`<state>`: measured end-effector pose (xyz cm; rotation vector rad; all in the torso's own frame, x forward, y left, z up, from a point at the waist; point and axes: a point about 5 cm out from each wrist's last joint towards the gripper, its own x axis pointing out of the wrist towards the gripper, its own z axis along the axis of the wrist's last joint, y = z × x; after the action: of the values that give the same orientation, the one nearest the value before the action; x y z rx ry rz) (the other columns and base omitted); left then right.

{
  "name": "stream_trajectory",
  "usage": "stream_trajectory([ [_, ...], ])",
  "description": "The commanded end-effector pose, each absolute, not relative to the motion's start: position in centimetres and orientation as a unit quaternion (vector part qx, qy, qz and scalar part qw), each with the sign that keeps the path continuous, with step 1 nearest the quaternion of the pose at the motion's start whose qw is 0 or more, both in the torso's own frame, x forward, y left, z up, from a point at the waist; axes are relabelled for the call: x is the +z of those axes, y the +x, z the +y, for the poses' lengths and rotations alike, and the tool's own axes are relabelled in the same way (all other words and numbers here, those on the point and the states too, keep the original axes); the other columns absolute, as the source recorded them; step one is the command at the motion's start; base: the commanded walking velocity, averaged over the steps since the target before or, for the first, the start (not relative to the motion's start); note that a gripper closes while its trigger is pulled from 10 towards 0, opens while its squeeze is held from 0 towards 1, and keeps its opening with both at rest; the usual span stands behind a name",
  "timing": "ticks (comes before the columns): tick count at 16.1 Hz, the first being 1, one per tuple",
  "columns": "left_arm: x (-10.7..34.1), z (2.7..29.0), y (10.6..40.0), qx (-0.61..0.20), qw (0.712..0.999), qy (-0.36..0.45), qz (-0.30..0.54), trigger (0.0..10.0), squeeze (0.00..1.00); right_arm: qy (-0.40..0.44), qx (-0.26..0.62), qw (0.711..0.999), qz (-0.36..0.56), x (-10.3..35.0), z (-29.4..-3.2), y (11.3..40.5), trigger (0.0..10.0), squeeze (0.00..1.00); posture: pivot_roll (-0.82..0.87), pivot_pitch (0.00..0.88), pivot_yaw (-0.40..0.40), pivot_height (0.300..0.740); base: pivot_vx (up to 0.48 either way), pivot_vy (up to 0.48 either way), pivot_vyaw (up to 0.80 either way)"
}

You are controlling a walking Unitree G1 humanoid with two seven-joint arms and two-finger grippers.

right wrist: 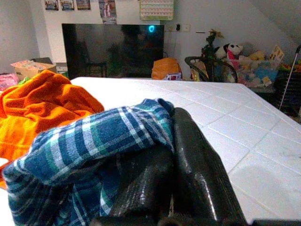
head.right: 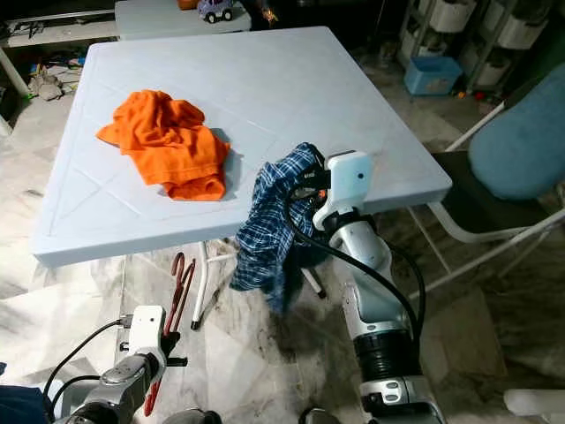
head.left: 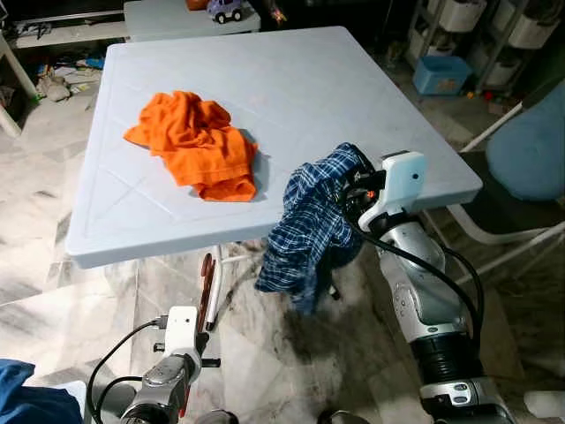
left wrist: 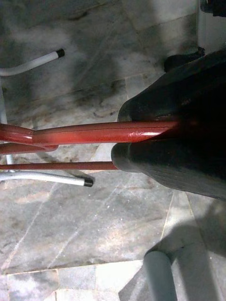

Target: Hang hanger

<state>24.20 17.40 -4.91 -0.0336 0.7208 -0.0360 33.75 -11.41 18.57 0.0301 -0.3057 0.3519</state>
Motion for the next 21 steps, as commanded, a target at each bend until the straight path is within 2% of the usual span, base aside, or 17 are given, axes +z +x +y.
stream_trajectory([
  [1, -5.2, 17.6, 23.7, -0.013, 0.934, -0.014, 0.357, 10.0, 0.0, 0.022, 0.166, 0.975, -0.145, 18.7, -11.9, 34.4, 10.0, 0.0, 0.0, 0.144, -0.025, 0.74, 0.0, 0.0, 0.0],
  [4, -5.3, 17.4, 23.5, -0.012, 0.933, -0.016, 0.359, 10.0, 0.0, 0.043, 0.177, 0.976, -0.121, 19.9, -12.2, 37.2, 10.0, 0.0, 0.02, 0.167, -0.044, 0.74, 0.0, 0.0, 0.0],
  [6, -5.6, 17.4, 23.1, -0.006, 0.932, -0.024, 0.36, 10.0, 0.0, 0.045, 0.215, 0.971, -0.097, 22.3, -10.5, 39.8, 10.0, 0.0, 0.04, 0.18, -0.067, 0.74, 0.0, 0.0, 0.0],
  [8, -5.5, 17.5, 23.0, 0.005, 0.938, -0.034, 0.344, 10.0, 0.0, 0.05, 0.227, 0.968, -0.098, 24.9, -8.7, 41.0, 10.0, 0.0, 0.1, 0.21, -0.096, 0.74, 0.0, 0.0, 0.0],
  [10, -5.5, 17.6, 22.6, 0.012, 0.943, -0.037, 0.33, 10.0, 0.0, 0.059, 0.239, 0.963, -0.114, 27.7, -7.2, 41.4, 10.0, 0.0, 0.16, 0.238, -0.115, 0.74, 0.0, 0.0, 0.0],
  [13, -5.3, 18.4, 22.0, 0.032, 0.952, -0.035, 0.302, 10.0, 0.0, 0.077, 0.229, 0.959, -0.151, 31.9, -6.3, 41.7, 10.0, 0.0, 0.25, 0.262, -0.139, 0.74, 0.0, 0.0, 0.0],
  [17, -5.5, 19.7, 20.3, 0.082, 0.954, -0.037, 0.287, 10.0, 0.0, 0.096, 0.176, 0.95, -0.239, 39.0, -7.2, 41.2, 10.0, 0.0, 0.33, 0.272, -0.169, 0.74, 0.0, 0.0, 0.0],
  [21, -4.4, 20.0, 20.7, 0.104, 0.963, -0.025, 0.248, 10.0, 0.0, 0.079, 0.155, 0.926, -0.336, 44.7, -8.8, 39.6, 10.0, 0.0, 0.34, 0.267, -0.185, 0.74, 0.0, 0.0, 0.0],
])
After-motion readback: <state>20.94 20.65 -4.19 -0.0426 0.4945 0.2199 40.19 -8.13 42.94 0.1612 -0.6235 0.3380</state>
